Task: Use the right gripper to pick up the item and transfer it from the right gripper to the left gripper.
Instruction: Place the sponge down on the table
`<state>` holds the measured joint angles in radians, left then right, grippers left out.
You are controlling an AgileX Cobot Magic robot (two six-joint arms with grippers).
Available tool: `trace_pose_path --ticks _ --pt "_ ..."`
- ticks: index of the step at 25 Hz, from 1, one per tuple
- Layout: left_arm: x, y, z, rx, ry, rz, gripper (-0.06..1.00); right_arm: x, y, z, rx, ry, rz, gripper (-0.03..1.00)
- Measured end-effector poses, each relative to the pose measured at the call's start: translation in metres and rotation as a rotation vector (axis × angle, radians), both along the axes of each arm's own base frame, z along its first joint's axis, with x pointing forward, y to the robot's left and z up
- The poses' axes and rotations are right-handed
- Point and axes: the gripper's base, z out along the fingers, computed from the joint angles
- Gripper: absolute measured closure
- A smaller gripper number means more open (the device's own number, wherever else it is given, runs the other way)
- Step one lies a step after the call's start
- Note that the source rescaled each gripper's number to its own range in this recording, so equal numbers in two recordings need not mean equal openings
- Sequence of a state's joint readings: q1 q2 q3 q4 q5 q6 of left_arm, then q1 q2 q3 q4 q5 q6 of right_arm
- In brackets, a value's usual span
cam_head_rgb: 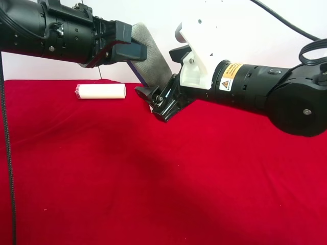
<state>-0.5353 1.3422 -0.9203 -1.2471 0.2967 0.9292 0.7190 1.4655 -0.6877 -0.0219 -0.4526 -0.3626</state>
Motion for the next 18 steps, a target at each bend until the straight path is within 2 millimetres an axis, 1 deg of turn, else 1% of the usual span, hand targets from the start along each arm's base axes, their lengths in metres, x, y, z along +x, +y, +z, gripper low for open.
trace_pose_path --ticks 8,10,11,13,18 --pt "0.0001 -0.0001 -0.0002 0.0 0.001 0.0 0.93 0.0 0.0 0.0 0.0 0.0 0.0 0.13" --pt "0.0001 -0.0001 -0.0003 0.001 0.0 0.0 0.93 0.0 0.0 0.0 0.0 0.0 0.0 0.07" --pt "0.0001 -0.0001 -0.0003 0.001 0.0 0.0 0.93 0.0 0.0 0.0 0.0 0.0 0.0 0.02" --pt "0.0001 -0.0001 -0.0003 0.001 0.0 0.0 0.93 0.0 0.0 0.0 0.0 0.0 0.0 -0.01" --pt "0.0001 -0.0001 -0.0003 0.001 0.0 0.0 0.93 0.0001 -0.0002 0.0 0.003 0.003 -0.003 -0.02"
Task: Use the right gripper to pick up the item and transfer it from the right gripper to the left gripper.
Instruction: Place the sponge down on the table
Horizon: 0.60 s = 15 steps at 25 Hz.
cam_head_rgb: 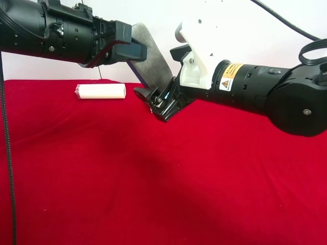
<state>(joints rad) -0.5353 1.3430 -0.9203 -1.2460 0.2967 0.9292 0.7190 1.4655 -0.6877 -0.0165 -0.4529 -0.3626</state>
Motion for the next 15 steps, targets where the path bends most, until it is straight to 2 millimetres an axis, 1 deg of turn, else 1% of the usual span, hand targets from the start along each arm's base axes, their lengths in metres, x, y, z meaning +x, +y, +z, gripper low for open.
trace_pose_path --ticks 12,15 --pt "0.0 0.0 0.0 0.001 -0.001 0.0 0.93 -0.0004 -0.0012 -0.0011 -0.006 0.026 -0.011 -0.02" --pt "0.0 0.0 0.0 0.001 -0.001 -0.001 0.93 -0.0042 -0.0047 0.0032 -0.02 0.048 -0.014 -0.02"
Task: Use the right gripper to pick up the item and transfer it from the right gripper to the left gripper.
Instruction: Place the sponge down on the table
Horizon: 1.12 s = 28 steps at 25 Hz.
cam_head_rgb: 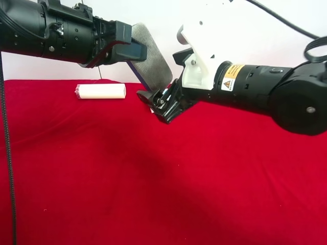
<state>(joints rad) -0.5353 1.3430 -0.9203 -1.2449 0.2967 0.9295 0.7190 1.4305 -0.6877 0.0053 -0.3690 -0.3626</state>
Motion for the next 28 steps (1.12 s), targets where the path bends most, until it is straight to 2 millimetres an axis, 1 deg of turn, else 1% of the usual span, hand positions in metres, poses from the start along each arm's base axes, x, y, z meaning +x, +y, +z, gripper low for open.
trace_pose_path --ticks 1,8,13,16,19,21,24,28 --pt "0.0 0.0 0.0 0.0 0.0 0.0 0.93 0.0 0.0 0.0 0.0 0.0 0.0 -0.02" --pt "0.0 0.0 0.0 0.0 0.0 0.0 0.93 -0.026 -0.024 0.038 0.049 0.07 -0.038 -0.03" --pt "0.0 0.0 0.0 0.0 0.0 0.001 0.93 -0.053 -0.045 0.063 0.1 0.141 -0.043 -0.02" --pt "0.0 0.0 0.0 0.0 0.0 0.001 0.93 -0.075 -0.06 0.076 0.12 0.185 -0.027 -0.02" --pt "0.0 0.0 0.0 0.0 0.0 0.001 0.93 -0.095 -0.074 0.083 0.129 0.25 -0.011 -0.03" --pt "0.0 0.0 0.0 0.0 0.0 0.001 0.93 -0.108 -0.082 0.085 0.119 0.303 -0.003 -0.03" --pt "0.0 0.0 0.0 0.0 0.0 0.001 0.93 -0.125 -0.095 0.081 0.063 0.396 -0.003 -0.03" --pt "0.0 0.0 0.0 0.0 0.0 0.001 0.93 -0.141 -0.112 0.074 -0.041 0.49 -0.045 -0.03"
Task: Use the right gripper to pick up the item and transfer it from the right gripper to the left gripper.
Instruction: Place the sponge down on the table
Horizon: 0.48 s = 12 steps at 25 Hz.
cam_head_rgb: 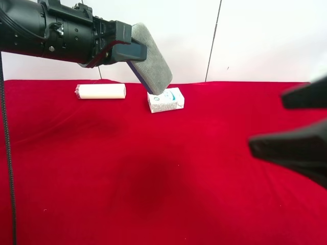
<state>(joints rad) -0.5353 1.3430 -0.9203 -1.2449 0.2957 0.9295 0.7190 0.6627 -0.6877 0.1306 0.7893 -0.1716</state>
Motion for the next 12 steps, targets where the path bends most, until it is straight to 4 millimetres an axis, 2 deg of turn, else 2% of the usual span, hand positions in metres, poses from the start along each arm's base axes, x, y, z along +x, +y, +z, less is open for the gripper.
trace_pose_path --ticks 5,8,12 --pt "0.0 0.0 0.0 0.0 0.0 0.0 0.93 -0.019 -0.021 -0.013 -0.161 0.145 -0.029 -0.03" --pt "0.0 0.0 0.0 0.0 0.0 0.0 0.93 -0.03 -0.03 -0.02 -0.152 0.154 -0.03 -0.03" --pt "0.0 0.0 0.0 0.0 0.0 0.0 0.93 -0.047 -0.044 -0.045 -0.113 0.157 -0.053 -0.03"
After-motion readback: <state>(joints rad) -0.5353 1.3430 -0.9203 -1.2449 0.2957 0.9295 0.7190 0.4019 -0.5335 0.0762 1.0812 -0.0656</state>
